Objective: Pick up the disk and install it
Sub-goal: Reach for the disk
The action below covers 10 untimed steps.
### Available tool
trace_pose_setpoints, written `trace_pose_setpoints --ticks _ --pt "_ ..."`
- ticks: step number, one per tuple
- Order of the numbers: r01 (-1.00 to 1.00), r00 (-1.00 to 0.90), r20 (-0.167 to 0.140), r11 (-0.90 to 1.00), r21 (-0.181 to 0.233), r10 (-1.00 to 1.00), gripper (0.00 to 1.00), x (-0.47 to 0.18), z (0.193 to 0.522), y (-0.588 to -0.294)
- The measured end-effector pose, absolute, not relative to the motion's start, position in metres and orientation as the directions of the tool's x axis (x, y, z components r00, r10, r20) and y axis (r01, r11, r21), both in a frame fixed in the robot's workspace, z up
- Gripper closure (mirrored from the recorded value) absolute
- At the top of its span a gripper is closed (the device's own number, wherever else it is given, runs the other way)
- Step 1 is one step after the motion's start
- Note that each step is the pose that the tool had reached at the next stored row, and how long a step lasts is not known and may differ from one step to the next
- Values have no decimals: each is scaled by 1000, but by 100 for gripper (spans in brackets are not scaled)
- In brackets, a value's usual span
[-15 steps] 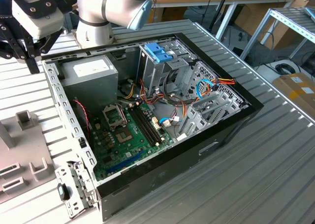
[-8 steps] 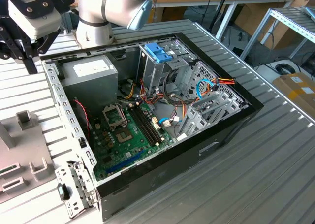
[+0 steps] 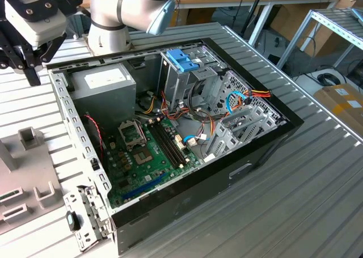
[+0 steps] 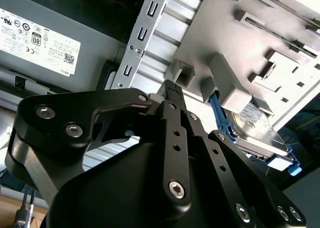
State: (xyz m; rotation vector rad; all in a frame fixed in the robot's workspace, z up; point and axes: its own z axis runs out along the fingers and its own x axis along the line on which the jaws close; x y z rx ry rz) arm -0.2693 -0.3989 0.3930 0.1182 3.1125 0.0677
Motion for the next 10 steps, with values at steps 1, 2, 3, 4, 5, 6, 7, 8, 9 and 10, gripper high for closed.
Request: trace_pose_setpoints --ticks 1,2,3,4,5,6,7,8,9,10 --pt "75 -997 -24 996 44 76 89 -270 393 -399" --pt "75 -997 -25 996 44 76 89 -270 393 -399" --pt "75 -997 -24 996 44 76 89 -271 393 -399" --pt "75 -997 -25 996 44 76 89 -272 393 -399" --pt "75 -997 -24 996 44 76 89 -272 393 -399" --pt "75 -997 -25 996 44 76 89 -273 393 -399" --pt "75 -997 -24 996 44 76 89 -274 393 -399" --pt "75 -997 -24 996 44 76 89 -275 393 -399" --pt "75 -997 -24 996 44 76 89 -275 393 -399" --pt "75 -997 -24 996 44 76 89 -276 393 -399"
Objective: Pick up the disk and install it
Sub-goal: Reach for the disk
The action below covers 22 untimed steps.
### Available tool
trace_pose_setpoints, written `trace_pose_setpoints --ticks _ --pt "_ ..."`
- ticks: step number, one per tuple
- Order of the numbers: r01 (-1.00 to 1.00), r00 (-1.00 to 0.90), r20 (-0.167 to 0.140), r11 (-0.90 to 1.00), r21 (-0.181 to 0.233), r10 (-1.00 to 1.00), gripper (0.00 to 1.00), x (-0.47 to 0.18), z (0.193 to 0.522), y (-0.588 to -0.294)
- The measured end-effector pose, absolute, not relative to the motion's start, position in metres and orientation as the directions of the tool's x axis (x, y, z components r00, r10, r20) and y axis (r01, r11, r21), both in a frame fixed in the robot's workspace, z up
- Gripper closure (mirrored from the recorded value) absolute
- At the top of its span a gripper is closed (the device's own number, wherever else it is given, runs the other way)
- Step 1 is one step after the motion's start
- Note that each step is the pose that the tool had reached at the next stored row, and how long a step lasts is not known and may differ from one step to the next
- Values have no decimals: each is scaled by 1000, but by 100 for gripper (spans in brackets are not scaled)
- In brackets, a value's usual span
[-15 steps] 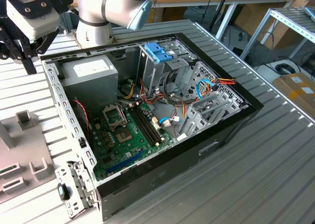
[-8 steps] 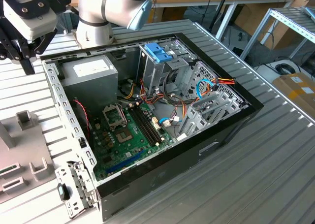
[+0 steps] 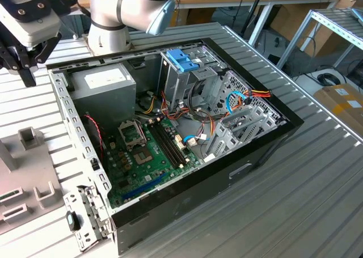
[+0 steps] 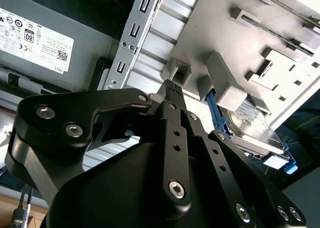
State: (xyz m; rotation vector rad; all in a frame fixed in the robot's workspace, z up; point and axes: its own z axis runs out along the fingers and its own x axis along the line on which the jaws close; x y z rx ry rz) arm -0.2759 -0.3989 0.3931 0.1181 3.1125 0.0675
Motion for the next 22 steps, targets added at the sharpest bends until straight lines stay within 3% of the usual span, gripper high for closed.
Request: trace_pose_setpoints --ticks 22 --pt "75 -997 -24 996 44 76 89 -286 393 -399"
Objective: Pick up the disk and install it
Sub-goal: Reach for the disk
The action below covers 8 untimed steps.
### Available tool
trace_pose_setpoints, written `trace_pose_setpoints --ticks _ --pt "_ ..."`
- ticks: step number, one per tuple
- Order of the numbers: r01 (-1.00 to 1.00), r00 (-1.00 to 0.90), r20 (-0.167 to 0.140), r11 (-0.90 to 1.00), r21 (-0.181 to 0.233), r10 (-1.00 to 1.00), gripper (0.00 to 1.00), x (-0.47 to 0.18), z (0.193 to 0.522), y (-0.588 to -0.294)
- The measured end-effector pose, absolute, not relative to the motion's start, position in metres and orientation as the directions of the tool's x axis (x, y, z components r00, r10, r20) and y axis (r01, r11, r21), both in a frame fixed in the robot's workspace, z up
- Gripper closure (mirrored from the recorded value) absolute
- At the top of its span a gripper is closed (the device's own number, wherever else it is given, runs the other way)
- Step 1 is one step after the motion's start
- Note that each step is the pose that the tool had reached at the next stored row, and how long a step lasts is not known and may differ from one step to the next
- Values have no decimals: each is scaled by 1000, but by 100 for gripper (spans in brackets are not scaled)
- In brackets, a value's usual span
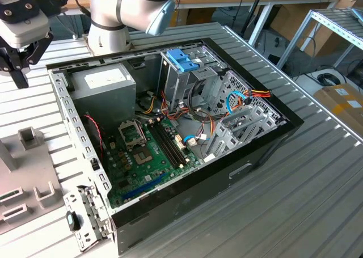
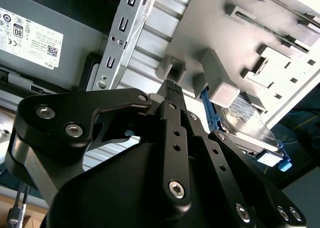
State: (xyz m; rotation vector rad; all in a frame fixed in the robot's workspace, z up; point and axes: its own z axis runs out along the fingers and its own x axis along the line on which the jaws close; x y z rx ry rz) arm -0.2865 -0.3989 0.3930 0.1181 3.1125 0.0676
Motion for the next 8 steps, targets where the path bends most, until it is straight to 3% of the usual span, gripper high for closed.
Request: trace_pose_setpoints --ticks 8 --pt "75 -997 -24 996 44 76 89 -290 393 -399"
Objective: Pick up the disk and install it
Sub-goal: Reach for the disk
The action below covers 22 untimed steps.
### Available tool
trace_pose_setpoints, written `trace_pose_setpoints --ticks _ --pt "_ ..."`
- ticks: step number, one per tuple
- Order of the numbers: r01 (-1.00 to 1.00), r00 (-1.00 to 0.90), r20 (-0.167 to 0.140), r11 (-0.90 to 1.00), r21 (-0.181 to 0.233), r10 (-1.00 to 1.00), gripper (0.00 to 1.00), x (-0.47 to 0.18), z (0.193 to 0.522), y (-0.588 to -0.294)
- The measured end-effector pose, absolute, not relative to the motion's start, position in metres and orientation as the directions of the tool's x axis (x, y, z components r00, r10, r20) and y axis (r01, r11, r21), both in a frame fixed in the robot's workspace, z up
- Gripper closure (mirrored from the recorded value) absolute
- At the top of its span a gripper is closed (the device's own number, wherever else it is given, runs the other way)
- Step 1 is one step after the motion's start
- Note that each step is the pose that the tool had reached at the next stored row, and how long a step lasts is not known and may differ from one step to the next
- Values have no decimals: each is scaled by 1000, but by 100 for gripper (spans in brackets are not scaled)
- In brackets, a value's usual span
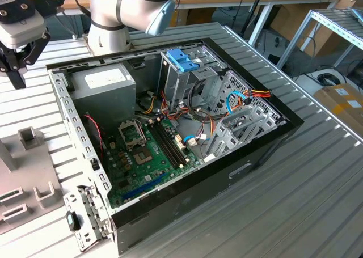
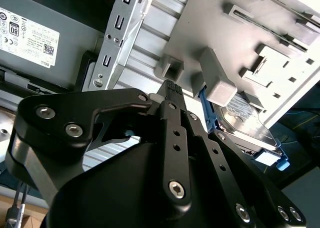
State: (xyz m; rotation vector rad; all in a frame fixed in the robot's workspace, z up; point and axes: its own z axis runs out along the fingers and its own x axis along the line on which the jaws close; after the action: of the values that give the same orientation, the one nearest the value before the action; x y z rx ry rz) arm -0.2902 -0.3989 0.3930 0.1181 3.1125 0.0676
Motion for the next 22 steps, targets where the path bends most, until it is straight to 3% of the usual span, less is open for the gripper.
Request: trace_pose_setpoints --ticks 22 --pt "75 -997 -24 996 44 76 89 -305 393 -399"
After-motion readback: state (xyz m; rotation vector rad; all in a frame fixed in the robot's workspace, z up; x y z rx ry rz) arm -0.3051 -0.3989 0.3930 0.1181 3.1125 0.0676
